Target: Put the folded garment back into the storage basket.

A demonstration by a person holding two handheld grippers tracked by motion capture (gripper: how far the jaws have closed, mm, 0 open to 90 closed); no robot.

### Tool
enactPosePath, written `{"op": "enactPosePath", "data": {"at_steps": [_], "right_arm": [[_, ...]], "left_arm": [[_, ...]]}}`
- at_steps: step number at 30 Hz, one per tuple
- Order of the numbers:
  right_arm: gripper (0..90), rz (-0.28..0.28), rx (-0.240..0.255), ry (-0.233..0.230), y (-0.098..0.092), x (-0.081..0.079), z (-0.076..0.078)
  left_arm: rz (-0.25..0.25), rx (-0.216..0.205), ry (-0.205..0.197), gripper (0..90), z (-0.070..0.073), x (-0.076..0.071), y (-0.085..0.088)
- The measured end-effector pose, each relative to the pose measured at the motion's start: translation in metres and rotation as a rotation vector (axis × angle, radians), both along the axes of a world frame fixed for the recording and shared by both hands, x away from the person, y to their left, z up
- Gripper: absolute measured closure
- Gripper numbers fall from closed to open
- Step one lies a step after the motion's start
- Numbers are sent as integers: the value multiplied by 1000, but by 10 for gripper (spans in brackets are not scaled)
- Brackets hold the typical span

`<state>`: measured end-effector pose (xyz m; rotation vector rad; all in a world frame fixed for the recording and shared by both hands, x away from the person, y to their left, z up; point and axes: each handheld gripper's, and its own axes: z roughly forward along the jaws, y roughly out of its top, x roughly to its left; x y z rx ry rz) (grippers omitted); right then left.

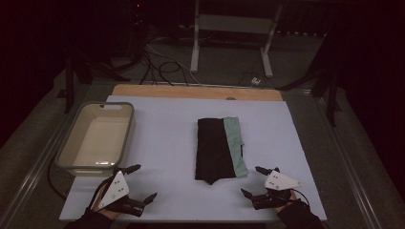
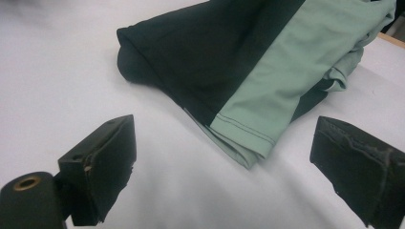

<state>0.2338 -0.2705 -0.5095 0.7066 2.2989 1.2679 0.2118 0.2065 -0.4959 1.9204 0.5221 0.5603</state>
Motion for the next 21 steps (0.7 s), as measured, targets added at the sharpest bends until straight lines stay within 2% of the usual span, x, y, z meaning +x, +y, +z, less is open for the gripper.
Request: {"op": "enactPosePath", "data": {"at_steps": [5, 10, 21], "right_arm": [[86, 8, 11, 9, 0, 0, 1], [86, 30, -42, -1, 2, -2, -2], [86, 53, -39, -23, 5, -6, 3]], "left_arm": [[-4, 4, 8, 1, -1, 0, 0], [-7, 8, 13, 1, -1, 1, 0], [-17, 28, 27, 0, 2, 2, -4]]}}
